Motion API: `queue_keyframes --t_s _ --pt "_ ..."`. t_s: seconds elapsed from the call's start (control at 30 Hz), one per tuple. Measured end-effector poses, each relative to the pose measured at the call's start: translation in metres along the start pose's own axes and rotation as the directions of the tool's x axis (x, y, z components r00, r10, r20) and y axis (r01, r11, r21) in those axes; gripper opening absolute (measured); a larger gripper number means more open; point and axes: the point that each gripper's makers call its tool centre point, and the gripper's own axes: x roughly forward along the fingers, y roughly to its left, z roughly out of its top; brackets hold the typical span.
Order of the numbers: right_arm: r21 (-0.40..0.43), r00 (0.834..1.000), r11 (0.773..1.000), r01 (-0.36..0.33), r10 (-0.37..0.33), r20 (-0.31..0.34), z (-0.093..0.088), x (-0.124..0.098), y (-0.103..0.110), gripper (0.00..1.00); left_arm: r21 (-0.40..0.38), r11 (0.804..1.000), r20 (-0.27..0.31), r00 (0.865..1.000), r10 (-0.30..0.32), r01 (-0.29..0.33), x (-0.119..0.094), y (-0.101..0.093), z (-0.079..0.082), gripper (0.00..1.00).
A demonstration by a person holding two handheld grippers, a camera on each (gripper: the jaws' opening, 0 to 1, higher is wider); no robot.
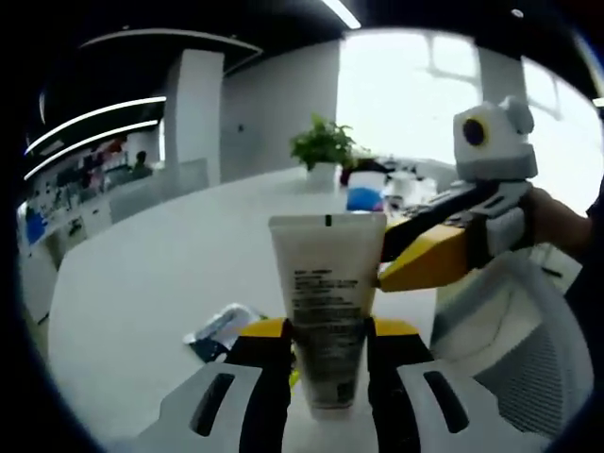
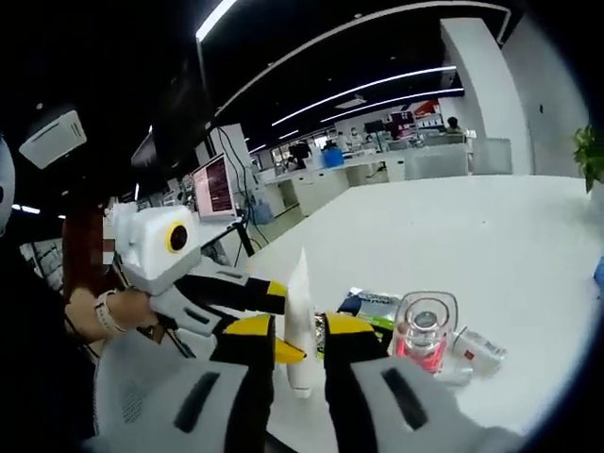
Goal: Arrange the skincare products in the storage area until every visible bottle or jar stands upright without overlapping.
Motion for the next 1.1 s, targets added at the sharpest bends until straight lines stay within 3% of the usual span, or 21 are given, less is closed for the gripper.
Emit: queue_keyframes --t_s 0.13,0.27,0.83,1.1 --pt "0.053 0.999 0.998 -0.038 0.037 0.022 0.003 0.003 0.007 0.15 0.007 1.0 -0.003 1.0 -0.007 0.007 0.0 -0.004 -0.002 0.26" --pt "0.032 0.999 0.999 -0.042 0.041 0.02 0.004 0.005 0.01 0.1 0.001 1.0 -0.007 1.0 -0.001 0.001 0.002 -0.004 -0.004 0.27" --pt "-0.031 1.0 1.0 0.005 -0.004 0.02 0.003 0.009 0.011 0.07 0.002 1.0 -0.021 1.0 0.006 -0.006 0.007 -0.003 -0.008 0.27" --pt "-0.109 0.999 0.994 0.012 -0.007 0.04 0.002 0.009 0.013 0.04 -0.009 1.0 -0.012 1.0 0.003 -0.003 0.007 -0.002 -0.01 0.28"
